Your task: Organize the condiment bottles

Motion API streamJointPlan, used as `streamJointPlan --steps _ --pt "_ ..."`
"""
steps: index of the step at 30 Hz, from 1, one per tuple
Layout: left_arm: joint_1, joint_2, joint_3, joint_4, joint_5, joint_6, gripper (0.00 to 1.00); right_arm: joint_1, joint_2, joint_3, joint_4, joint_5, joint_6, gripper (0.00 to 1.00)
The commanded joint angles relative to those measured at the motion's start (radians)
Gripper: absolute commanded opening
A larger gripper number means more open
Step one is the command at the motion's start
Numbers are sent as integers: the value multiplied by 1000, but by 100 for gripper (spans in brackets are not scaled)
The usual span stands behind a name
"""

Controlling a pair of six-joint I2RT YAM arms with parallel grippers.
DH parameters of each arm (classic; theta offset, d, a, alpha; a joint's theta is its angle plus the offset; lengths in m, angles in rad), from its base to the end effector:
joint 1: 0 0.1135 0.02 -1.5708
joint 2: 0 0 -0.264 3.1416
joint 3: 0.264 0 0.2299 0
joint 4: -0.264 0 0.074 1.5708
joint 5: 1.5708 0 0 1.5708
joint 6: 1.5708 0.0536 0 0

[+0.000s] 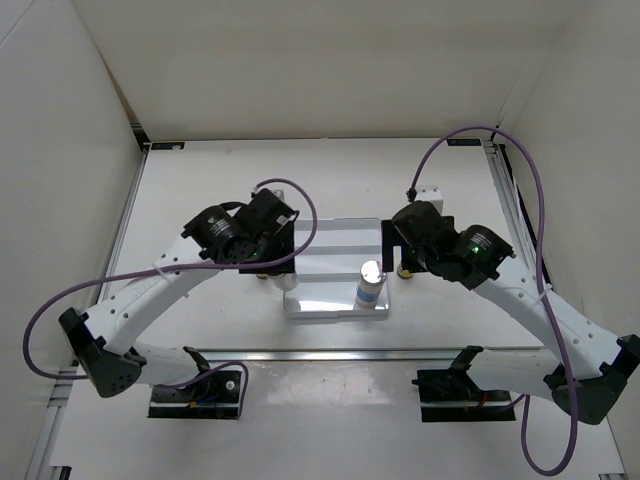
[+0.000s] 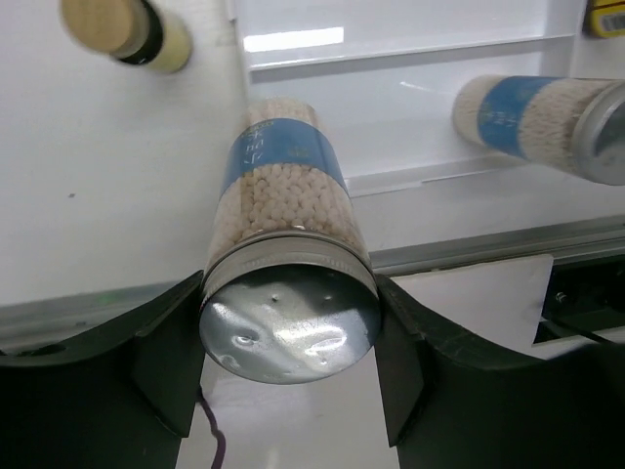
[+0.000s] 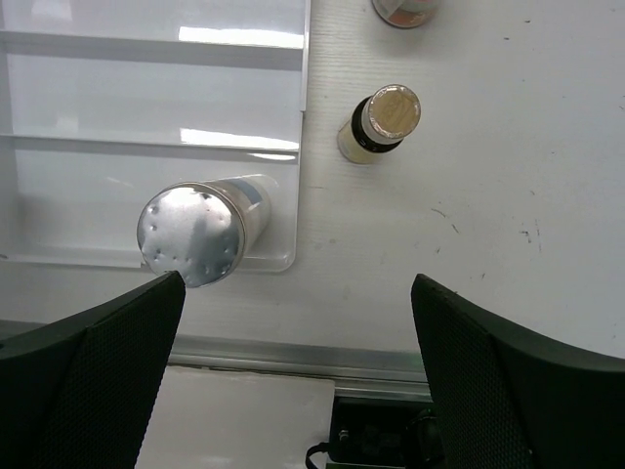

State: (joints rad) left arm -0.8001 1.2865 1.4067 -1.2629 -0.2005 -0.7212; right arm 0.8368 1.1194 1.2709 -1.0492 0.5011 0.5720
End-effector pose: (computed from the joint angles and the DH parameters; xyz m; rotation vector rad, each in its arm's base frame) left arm 0.1551 -0.1444 0.3380 0.0473 2.6885 -0.2070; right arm 0.1468 0.1243 0.3492 -0.1003 2.3254 0.0731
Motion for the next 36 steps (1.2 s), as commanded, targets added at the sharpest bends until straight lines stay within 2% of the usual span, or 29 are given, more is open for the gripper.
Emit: streamJointPlan --steps 1,7,12,15,16,18,19,25,30,34,36 --pt "-60 81 96 3 -62 11 14 -7 -13 -5 -5 47 0 100" --pt "-126 226 133 88 -83 29 13 -7 -41 -5 -37 66 0 100" --pt "-126 269 74 180 -50 29 18 -7 -64 -5 -60 85 0 100" --pt "-126 283 39 195 -68 29 30 -7 -76 -5 -71 85 0 100" --pt "-126 283 29 209 -68 29 47 -7 -87 -18 -71 85 0 100" --pt "-126 283 17 218 -68 29 61 -7 -87 -27 -71 94 0 100" --pt "-126 283 17 218 -77 29 71 -7 -87 -27 -71 94 9 100" --pt "-126 283 32 218 -77 71 100 -45 -24 -36 -61 103 19 100" --pt "-99 183 132 168 -129 134 100 -146 22 -27 -14 82 -12 100" --pt "7 79 173 155 -203 213 100 -243 62 -9 66 12 -72 100" --pt "56 45 164 155 -255 264 100 -295 112 5 75 -25 -96 97"
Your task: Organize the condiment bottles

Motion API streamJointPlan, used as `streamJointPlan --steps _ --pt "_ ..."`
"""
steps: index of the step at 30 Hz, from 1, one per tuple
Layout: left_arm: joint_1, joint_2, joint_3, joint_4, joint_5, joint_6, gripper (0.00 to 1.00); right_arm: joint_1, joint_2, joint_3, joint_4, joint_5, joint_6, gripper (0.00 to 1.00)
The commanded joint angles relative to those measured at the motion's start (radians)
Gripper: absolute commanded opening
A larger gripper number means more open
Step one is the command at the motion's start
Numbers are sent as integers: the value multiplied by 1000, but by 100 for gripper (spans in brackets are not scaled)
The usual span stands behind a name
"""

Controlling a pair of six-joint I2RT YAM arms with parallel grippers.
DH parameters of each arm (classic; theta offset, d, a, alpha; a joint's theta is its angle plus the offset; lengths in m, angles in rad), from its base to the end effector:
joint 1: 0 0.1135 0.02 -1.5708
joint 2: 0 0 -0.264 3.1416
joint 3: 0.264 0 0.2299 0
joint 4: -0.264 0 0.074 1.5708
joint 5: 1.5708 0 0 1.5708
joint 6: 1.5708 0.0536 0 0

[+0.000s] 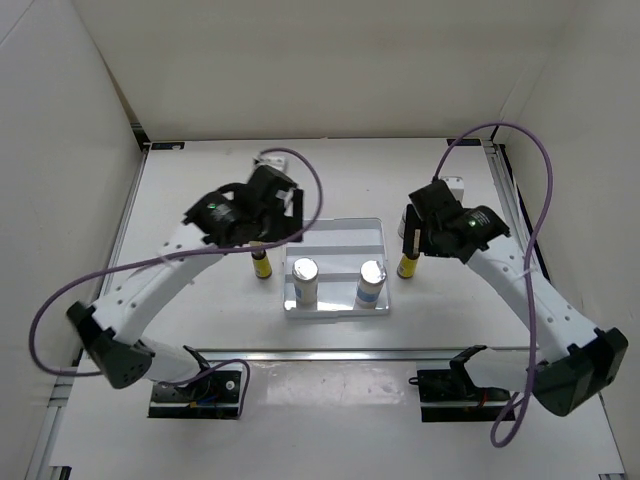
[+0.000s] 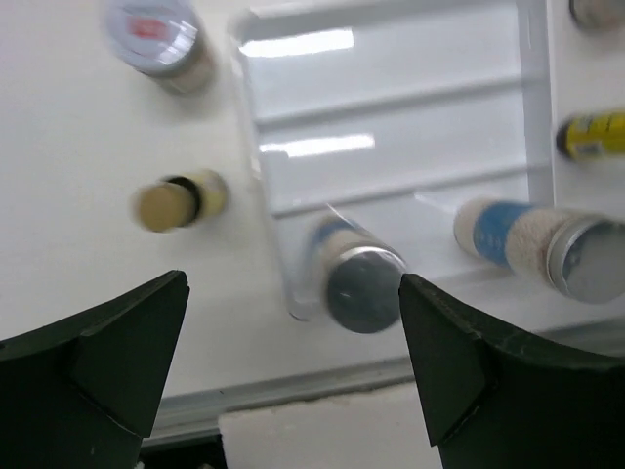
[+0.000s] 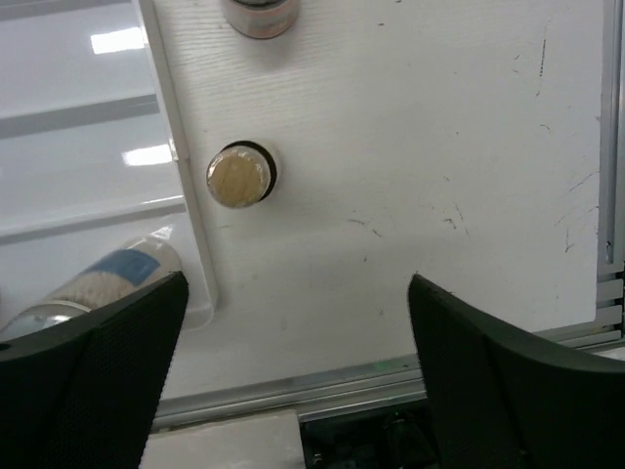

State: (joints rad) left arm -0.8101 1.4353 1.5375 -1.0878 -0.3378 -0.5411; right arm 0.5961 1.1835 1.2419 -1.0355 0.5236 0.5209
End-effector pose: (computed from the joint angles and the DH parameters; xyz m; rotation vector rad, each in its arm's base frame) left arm 0.1975 -0.1817 0.3536 0.2061 2.4724 -0.1371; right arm 0.1853 0.0933 0.3310 0.1050 2.3746 -0.1543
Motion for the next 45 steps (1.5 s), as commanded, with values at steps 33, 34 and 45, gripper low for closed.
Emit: streamJointPlan --steps 33,34,45 --pt "390 -239 -364 128 -147 164 100 -95 150 229 141 -229 -179 0" --pt "390 -239 -364 128 -147 164 100 -81 150 241 141 -229 -179 0" --pt "390 -219 -364 137 -129 164 100 -4 267 225 227 -318 -197 0"
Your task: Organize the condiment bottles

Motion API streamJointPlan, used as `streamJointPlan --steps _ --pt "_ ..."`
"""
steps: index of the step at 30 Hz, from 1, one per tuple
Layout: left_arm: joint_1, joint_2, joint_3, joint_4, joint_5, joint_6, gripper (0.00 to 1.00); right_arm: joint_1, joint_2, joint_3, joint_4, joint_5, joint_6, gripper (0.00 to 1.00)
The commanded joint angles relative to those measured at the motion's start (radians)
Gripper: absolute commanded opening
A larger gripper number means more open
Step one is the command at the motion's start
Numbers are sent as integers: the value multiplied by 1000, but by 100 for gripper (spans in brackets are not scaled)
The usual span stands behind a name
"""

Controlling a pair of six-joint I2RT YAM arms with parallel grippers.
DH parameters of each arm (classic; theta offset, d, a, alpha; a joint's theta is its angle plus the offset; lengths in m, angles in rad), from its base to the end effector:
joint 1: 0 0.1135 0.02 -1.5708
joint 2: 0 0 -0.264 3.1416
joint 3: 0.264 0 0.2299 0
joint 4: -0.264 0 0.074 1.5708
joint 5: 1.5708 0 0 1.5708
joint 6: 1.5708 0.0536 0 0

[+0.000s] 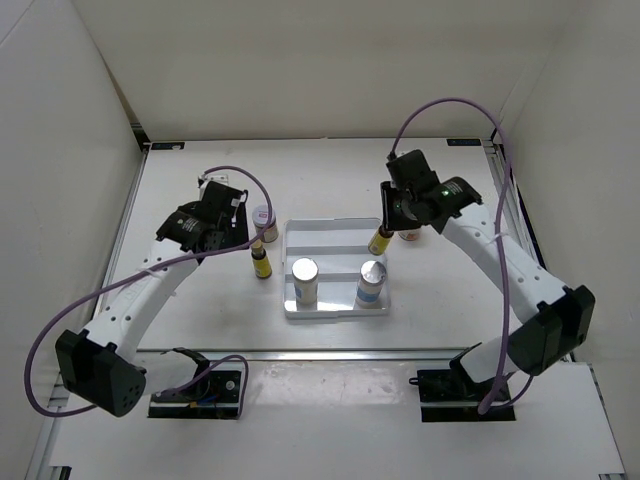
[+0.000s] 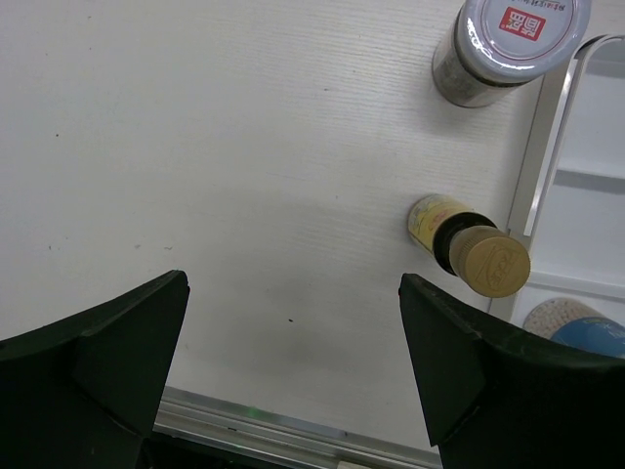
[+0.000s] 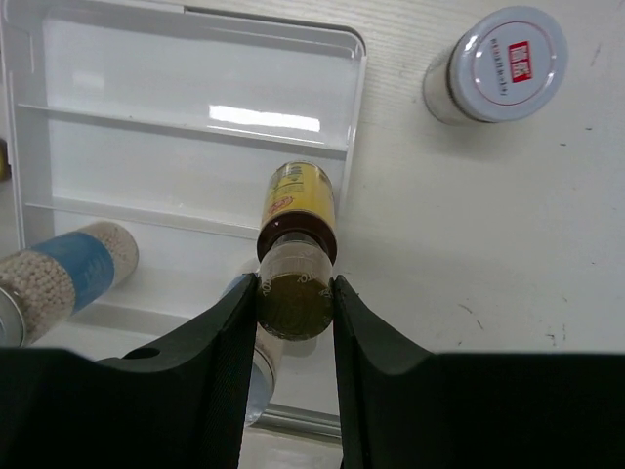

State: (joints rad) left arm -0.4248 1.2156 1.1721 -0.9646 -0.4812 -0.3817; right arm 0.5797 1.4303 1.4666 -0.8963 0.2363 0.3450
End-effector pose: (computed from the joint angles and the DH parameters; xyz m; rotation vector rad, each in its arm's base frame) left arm 0.2083 -0.0670 0.3085 -0.1199 2.4341 0.2729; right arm 0.2452 0.1456 0.3473 -0.1761 2.3975 0.1424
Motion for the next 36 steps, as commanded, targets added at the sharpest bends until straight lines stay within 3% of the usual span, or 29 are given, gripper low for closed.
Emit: streamJointPlan --steps 1,9,11,14,16,22,32,36 --pt "4 1 1 13 15 13 100 12 30 0 88 -31 -21 0" --pt "4 10 1 23 24 23 100 12 128 -32 129 -42 -12 0" --pt "4 10 1 23 35 23 100 12 142 -32 129 -42 -3 7" --pt "4 21 1 33 79 32 100 12 142 -32 129 -29 -3 36" --pt "4 33 11 33 111 41 100 12 142 -20 108 -9 6 72" --pt "4 53 93 33 162 32 100 12 102 40 54 46 6 99" --pt "-68 166 153 66 191 41 100 12 -27 9 54 81 17 99" --pt "-87 234 141 75 240 20 93 12 -47 -2 36 90 17 99"
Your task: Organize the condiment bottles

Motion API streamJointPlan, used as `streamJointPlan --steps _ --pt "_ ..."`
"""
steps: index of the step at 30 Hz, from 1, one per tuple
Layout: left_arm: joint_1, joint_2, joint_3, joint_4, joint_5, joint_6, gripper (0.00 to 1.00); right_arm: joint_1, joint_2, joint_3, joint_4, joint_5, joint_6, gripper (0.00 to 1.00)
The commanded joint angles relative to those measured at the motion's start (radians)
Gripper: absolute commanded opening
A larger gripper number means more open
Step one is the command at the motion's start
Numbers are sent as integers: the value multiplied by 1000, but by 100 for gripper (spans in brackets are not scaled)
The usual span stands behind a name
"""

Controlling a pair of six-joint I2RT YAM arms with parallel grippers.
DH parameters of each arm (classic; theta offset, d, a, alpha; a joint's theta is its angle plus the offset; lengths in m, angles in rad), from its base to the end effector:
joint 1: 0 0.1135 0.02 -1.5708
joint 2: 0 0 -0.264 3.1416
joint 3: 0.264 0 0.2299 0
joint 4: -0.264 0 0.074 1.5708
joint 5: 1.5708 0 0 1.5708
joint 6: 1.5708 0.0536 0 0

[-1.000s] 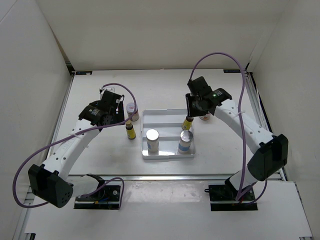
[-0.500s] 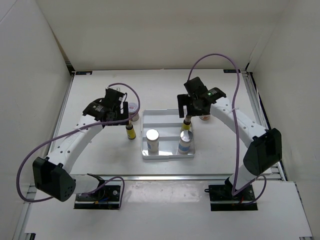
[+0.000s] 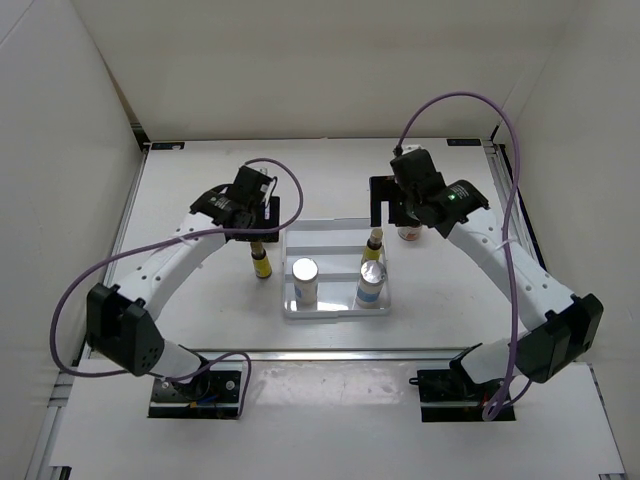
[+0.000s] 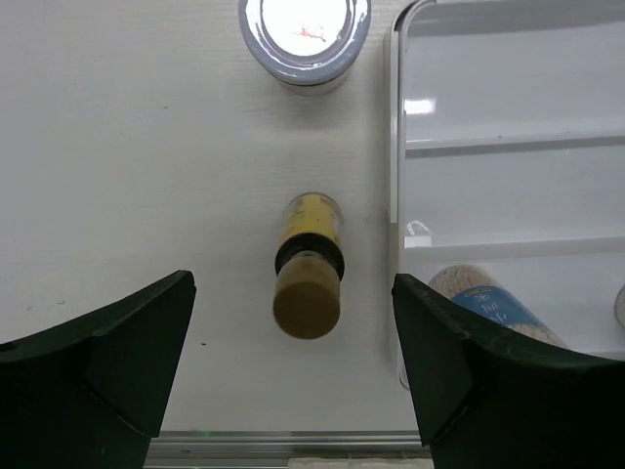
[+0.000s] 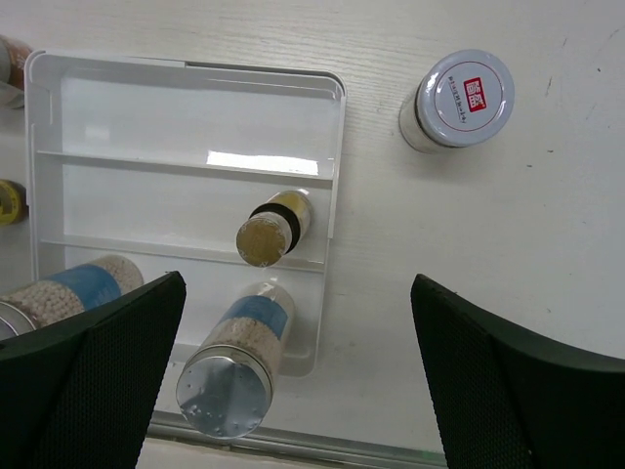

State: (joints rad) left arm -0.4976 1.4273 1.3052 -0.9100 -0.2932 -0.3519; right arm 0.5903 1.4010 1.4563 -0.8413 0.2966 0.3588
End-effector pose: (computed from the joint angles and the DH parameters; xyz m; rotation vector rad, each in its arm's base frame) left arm 0.2483 -0.1172 0.2997 0.0814 2.5348 0.0526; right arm 0.2432 0.1441 0.3572 -0.1251 2.3141 0.1300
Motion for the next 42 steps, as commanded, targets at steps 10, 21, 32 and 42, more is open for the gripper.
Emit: streamJointPlan --steps 10,21,32,42 --pt "-25 67 -12 20 52 -19 45 2 -59 -39 -28 58 3 99" --pt "-25 16 106 -29 52 -10 11 -7 -68 -48 -28 67 -6 99" --pt "-82 116 361 -40 140 -10 11 -7 -86 -68 -38 85 3 99" --pt "-142 237 362 -30 149 -41 11 -35 -129 -86 -58 104 3 99"
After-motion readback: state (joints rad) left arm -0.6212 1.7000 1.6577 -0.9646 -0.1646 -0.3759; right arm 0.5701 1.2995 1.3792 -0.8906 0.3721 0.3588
